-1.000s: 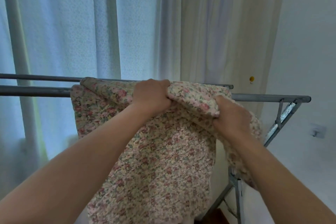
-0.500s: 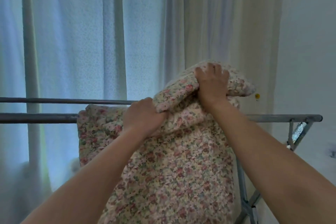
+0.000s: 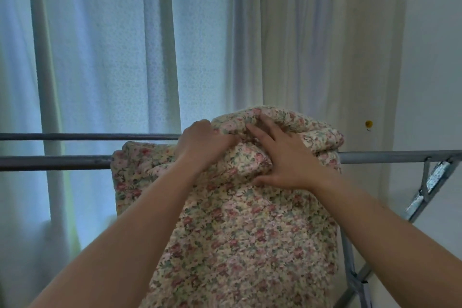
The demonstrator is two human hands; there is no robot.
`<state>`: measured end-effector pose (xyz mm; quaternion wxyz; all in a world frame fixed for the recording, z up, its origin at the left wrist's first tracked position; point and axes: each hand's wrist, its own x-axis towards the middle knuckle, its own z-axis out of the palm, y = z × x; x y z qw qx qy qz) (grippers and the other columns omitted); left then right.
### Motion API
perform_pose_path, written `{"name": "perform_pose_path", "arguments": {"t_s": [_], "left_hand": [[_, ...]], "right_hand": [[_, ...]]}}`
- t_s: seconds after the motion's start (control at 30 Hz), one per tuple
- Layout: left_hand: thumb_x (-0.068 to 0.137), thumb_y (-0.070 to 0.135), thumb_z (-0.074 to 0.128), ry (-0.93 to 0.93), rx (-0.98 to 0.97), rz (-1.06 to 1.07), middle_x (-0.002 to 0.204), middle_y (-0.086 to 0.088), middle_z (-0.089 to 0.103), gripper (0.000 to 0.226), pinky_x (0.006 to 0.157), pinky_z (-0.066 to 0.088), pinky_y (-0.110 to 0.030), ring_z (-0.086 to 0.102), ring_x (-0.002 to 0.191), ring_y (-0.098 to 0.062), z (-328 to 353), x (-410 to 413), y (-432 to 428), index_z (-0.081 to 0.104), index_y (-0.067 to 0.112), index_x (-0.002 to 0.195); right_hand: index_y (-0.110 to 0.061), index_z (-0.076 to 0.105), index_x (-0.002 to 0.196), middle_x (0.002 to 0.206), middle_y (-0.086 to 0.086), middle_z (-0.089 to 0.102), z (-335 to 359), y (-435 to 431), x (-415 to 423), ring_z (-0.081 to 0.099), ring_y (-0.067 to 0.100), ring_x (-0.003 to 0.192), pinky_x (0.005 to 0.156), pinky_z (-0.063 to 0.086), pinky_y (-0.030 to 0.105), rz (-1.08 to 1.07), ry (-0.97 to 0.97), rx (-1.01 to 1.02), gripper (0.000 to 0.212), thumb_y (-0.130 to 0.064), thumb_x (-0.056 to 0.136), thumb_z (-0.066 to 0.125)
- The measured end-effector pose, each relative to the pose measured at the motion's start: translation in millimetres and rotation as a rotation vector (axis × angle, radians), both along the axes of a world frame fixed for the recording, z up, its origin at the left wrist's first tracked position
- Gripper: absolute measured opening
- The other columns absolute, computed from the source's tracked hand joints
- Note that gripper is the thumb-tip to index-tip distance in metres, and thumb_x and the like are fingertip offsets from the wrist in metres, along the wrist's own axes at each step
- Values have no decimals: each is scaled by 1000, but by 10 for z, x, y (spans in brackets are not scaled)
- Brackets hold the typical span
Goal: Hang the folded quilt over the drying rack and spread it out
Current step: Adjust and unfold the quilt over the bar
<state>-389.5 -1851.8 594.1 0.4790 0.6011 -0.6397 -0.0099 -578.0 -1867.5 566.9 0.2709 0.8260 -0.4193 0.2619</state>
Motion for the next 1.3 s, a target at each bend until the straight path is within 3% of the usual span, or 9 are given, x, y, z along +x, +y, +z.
{"name": "perform_pose_path", "arguments": {"t_s": [0.07, 0.13, 0.2, 0.37, 0.5, 0.7, 0.87, 1.0, 1.3], "left_hand": [[65, 62, 59, -75, -61, 54, 71, 4, 55, 49, 52, 35, -27, 53, 67, -17, -22, -1, 22, 53, 16, 79], [71, 67, 51, -147, -224, 129, 73, 7, 52, 52, 57, 34, -29, 50, 68, -18, -68, 63, 58, 53, 18, 88], [78, 67, 45, -199, -414, 202, 74, 7, 52, 52, 58, 31, -28, 48, 66, -18, -133, 170, 95, 56, 19, 92], [82, 60, 40, -225, -576, 298, 91, -12, 66, 58, 72, 40, -39, 57, 89, -33, -413, 500, 69, 62, 10, 103], [79, 55, 58, 55, -420, 493, 129, -20, 47, 69, 96, 32, -52, 40, 121, -39, -715, 783, -27, 45, 7, 126], [60, 74, 61, 670, -203, 515, 124, -18, 50, 92, 90, 39, -52, 48, 113, -38, -1018, 952, -118, 42, 8, 121], [59, 82, 49, 549, -282, 448, 93, -16, 63, 79, 72, 43, -42, 59, 90, -38, -1099, 1038, -209, 53, 9, 91], [65, 77, 45, 451, -361, 436, 79, -16, 60, 72, 65, 36, -35, 59, 80, -38, -1151, 1098, -269, 52, 8, 86], [62, 84, 34, 376, -401, 454, 84, -22, 63, 90, 64, 35, -36, 58, 79, -40, -1188, 1141, -338, 55, 2, 93]], "right_hand": [[-23, 30, 141, 142, 18, 39, -15, -28, 28, 53, 34, 111, 83, 45, 45, -25, -35, -121, 94, -20, 58, 73], [-11, 59, 119, 98, 18, 67, -7, -66, 52, 64, 34, 79, 66, 49, 40, 69, -105, -233, 70, -3, 50, 66], [-8, 68, 98, 74, 14, 68, 20, -124, 79, 63, 31, 65, 58, 50, 37, 120, -125, -278, 51, -2, 48, 61], [-4, 66, 87, 65, 14, 64, 92, -268, 140, 59, 30, 54, 51, 43, 31, 81, -196, -319, 36, -9, 52, 58], [-3, 64, 84, 68, 16, 64, -9, -397, 203, 60, 33, 59, 55, 44, 35, 43, -252, -321, 28, -10, 58, 55], [-5, 63, 86, 70, 13, 62, -150, -476, 195, 57, 31, 64, 59, 40, 36, 69, -321, -383, 22, -14, 67, 61], [-9, 62, 100, 96, 13, 65, -456, -557, -169, 56, 31, 92, 82, 39, 45, -82, -618, -416, 39, -39, 89, 39], [-10, 52, 123, 135, 18, 46, -893, -558, -338, 31, 35, 131, 102, 24, 57, -289, -920, -331, 60, -54, 90, 26], [-20, 40, 133, 127, 22, 45, -957, -562, -269, 51, 35, 106, 79, 44, 39, -185, -1260, -272, 63, -59, 84, 44]]}}
